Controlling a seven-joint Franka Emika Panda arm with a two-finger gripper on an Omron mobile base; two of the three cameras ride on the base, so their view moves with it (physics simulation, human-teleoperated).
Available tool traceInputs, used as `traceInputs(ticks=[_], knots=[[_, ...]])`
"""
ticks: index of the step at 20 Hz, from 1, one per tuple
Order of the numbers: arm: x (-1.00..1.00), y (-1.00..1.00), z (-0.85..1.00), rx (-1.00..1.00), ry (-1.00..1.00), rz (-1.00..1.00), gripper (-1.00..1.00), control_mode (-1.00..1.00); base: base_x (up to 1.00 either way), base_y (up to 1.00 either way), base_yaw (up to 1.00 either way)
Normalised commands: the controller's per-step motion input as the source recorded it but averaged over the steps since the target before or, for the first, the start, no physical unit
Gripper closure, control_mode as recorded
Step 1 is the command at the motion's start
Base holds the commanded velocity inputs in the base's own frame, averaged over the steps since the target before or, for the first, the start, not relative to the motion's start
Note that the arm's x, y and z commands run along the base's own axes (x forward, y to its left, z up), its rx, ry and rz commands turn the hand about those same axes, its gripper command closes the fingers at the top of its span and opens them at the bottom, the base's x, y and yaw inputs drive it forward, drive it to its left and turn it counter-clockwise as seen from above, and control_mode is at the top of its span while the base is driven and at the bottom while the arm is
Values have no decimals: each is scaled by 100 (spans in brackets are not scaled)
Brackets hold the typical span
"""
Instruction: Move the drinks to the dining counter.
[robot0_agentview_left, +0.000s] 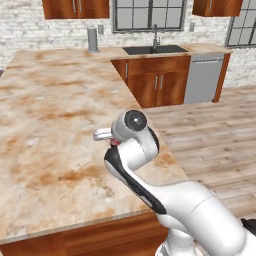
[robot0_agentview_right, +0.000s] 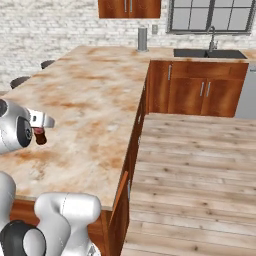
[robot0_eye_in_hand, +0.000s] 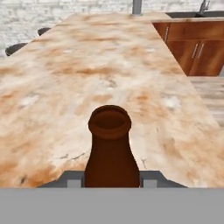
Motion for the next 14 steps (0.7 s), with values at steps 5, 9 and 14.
traceInputs(ticks=[5,9,14], knots=[[7,11,-18,8,-11,10,100,-100,0,0,0],[26,22,-13,8,0,5,100,-100,0,0,0],[24,30,-5,1,0,1,100,-100,0,0,0]])
